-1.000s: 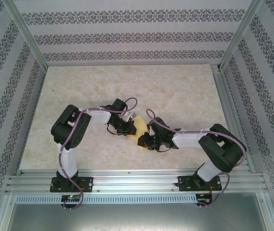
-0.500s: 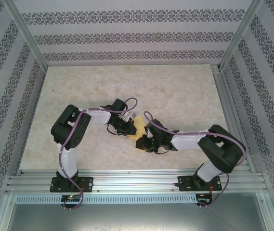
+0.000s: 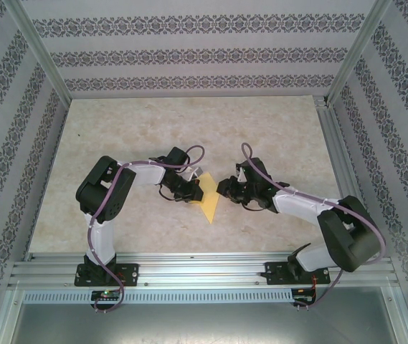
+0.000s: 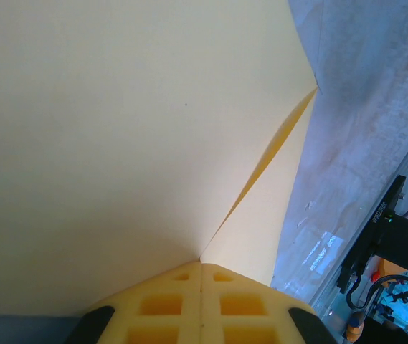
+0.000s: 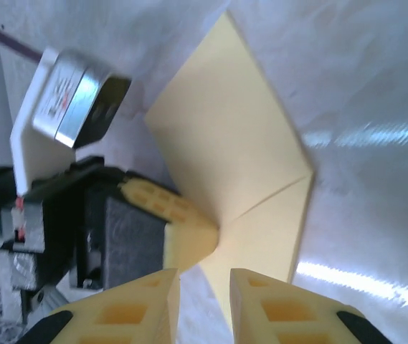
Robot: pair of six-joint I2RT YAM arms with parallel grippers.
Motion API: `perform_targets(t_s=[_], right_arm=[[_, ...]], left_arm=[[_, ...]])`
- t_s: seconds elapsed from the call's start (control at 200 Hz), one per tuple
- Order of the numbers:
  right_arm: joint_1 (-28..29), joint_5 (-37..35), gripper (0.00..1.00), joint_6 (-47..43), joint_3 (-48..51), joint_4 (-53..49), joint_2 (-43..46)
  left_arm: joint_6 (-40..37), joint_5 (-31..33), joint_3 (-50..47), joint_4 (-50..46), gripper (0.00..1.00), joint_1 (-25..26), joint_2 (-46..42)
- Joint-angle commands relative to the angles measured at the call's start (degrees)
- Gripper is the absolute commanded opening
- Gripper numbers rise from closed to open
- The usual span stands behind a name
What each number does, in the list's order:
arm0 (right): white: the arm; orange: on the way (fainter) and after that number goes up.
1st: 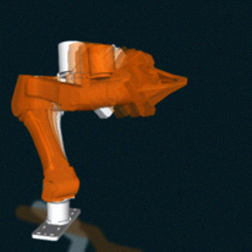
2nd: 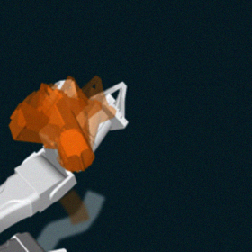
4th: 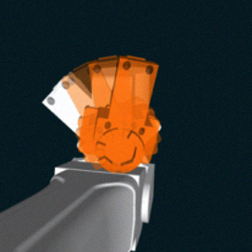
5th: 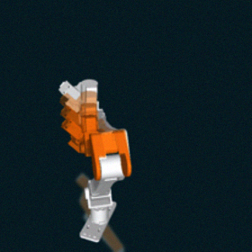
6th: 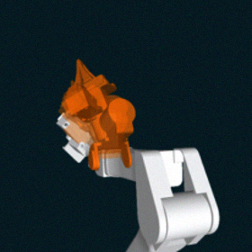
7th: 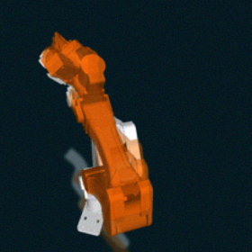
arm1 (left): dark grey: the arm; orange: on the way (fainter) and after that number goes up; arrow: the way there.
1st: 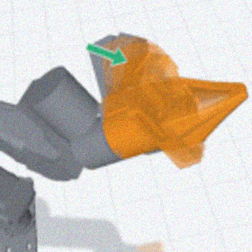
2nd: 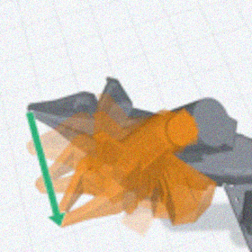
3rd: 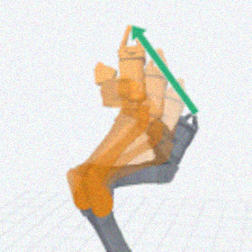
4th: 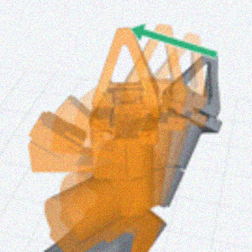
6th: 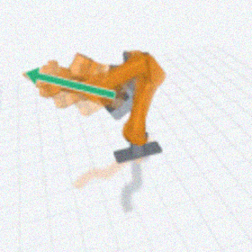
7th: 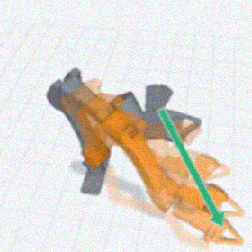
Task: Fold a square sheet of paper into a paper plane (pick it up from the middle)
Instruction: Third fold the triangle at the center of the table.
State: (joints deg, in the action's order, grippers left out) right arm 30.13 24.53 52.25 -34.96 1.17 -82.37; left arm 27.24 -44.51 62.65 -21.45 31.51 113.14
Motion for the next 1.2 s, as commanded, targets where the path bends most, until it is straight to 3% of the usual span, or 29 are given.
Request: perform_targets(t_s=[0.0,0.3,0.435,0.689,1.019,1.194], right_arm=[[-0.7,3.7,0.25,-2.9,-2.4,2.5,-4.2],[-1.2,6.1,0.25,-2.7,-6.3,8.0,-15.8],[-1.7,4.1,0.25,-5.0,-7.7,3.2,-20.1],[-1.7,4.2,0.25,-5.2,-8.5,1.4,-14.0],[-1.7,2.4,0.26,-8.1,-12.0,-2.7,-21.6],[-1.9,0.7,0.27,-10.6,-14.3,-8.3,-16.3]], left_arm=[[-0.4,3.4,-0.6,-2.7,0.03,-0.3,0.1],[-0.6,3.5,-1.0,-2.8,0.03,-0.4,0.0],[-0.6,3.5,-1.1,-2.9,0.03,-0.4,0.1],[-0.8,3.6,-0.9,-3.3,0.03,-0.3,0.0],[-0.4,3.8,-0.3,-3.5,0.03,-0.4,-0.6],[0.7,3.9,0.0,-3.3,0.1,-0.4,-2.5]])
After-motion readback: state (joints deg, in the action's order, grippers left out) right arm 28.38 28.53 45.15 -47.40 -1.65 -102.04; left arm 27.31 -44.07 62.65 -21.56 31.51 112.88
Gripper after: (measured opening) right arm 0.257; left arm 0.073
